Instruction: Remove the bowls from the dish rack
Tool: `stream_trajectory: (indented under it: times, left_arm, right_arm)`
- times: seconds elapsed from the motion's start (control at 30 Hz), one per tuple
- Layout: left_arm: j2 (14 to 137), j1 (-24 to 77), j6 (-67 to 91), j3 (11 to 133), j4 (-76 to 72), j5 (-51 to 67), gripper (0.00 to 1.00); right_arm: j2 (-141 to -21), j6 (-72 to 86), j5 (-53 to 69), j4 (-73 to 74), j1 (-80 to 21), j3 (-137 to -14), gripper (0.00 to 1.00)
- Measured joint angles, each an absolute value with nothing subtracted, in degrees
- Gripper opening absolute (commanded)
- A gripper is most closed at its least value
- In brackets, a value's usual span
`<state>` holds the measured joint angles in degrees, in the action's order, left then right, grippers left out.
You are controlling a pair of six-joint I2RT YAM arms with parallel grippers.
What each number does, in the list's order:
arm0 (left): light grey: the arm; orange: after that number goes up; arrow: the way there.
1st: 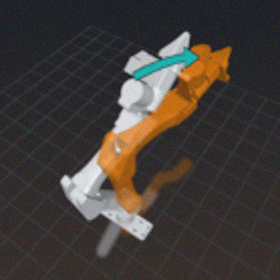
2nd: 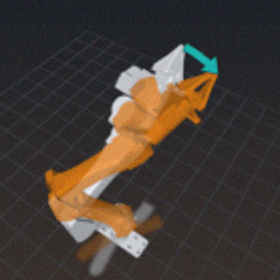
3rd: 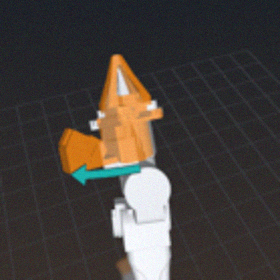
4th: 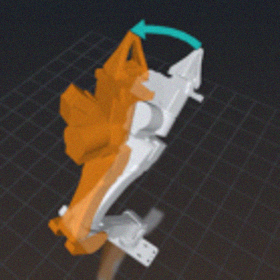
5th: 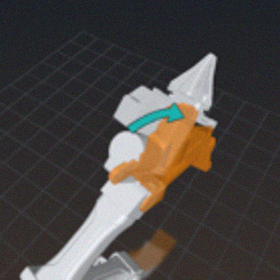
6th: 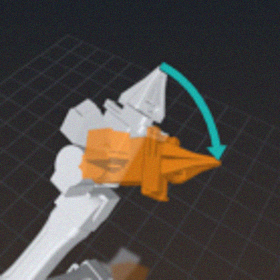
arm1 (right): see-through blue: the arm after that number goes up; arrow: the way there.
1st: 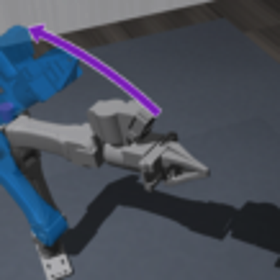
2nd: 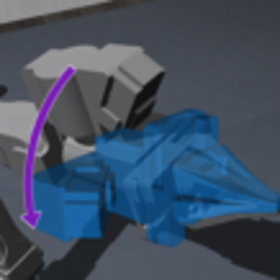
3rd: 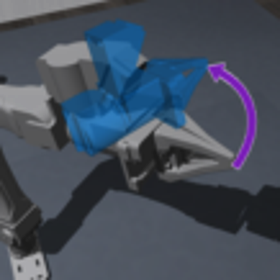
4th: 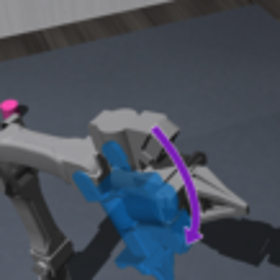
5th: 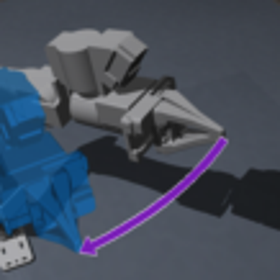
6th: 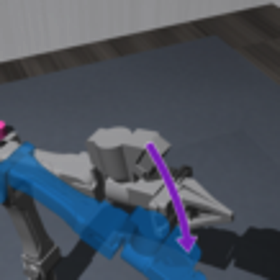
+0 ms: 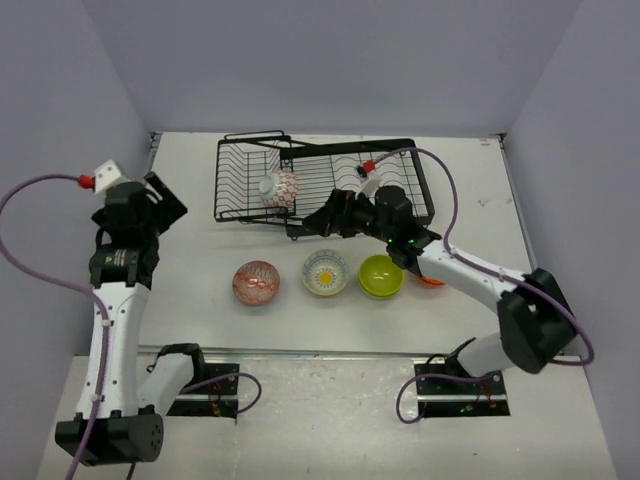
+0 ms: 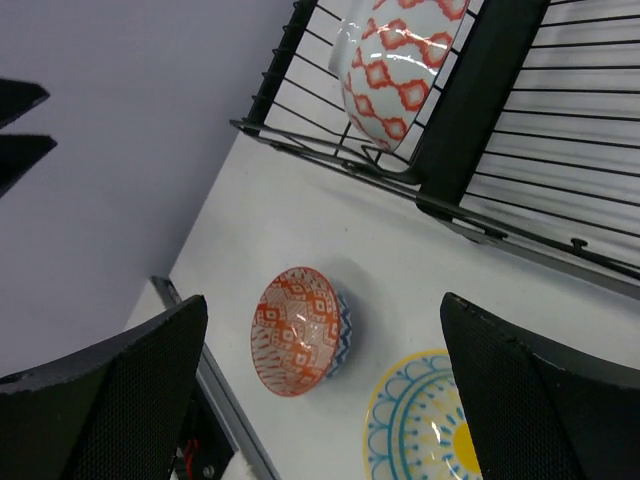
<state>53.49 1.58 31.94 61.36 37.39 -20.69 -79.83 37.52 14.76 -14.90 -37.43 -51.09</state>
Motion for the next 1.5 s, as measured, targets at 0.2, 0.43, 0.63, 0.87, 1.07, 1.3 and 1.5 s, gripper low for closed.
stream_trajectory:
  times: [0.2, 0.43, 0.63, 0.87, 1.07, 1.3, 1.5]
  left_arm:
    - [42.8, -9.0, 28.9, 55.4, 37.1, -11.5, 1.0]
    - [28.6, -7.0, 27.3, 47.2, 36.2, -11.6, 1.0]
    - [26.3, -6.6, 27.2, 45.7, 33.6, -10.4, 1.0]
    - [23.7, -5.8, 27.2, 44.5, 32.7, -8.7, 1.0]
    - [22.7, -5.1, 27.2, 44.3, 32.2, -8.0, 1.0]
    - [21.9, -2.3, 27.2, 44.2, 32.2, -7.6, 1.0]
    - [21.3, -2.2, 27.2, 44.2, 32.2, -7.6, 1.0]
  right_arm:
    - [-94.1, 45.5, 23.3, -27.2, -33.6, -55.0, 0.99]
    - [-105.3, 51.4, 33.8, -36.3, -28.9, -62.3, 0.99]
    - [-112.5, 54.2, 41.1, -39.2, -26.9, -68.8, 0.99]
    - [-118.7, 56.4, 46.6, -41.8, -26.8, -72.2, 0.94]
    - [-120.9, 58.3, 49.4, -43.0, -25.4, -73.3, 0.81]
    - [-124.7, 61.6, 53.8, -44.7, -24.4, -78.8, 0.75]
    - [-126.3, 63.3, 56.9, -45.0, -24.4, -80.6, 0.73]
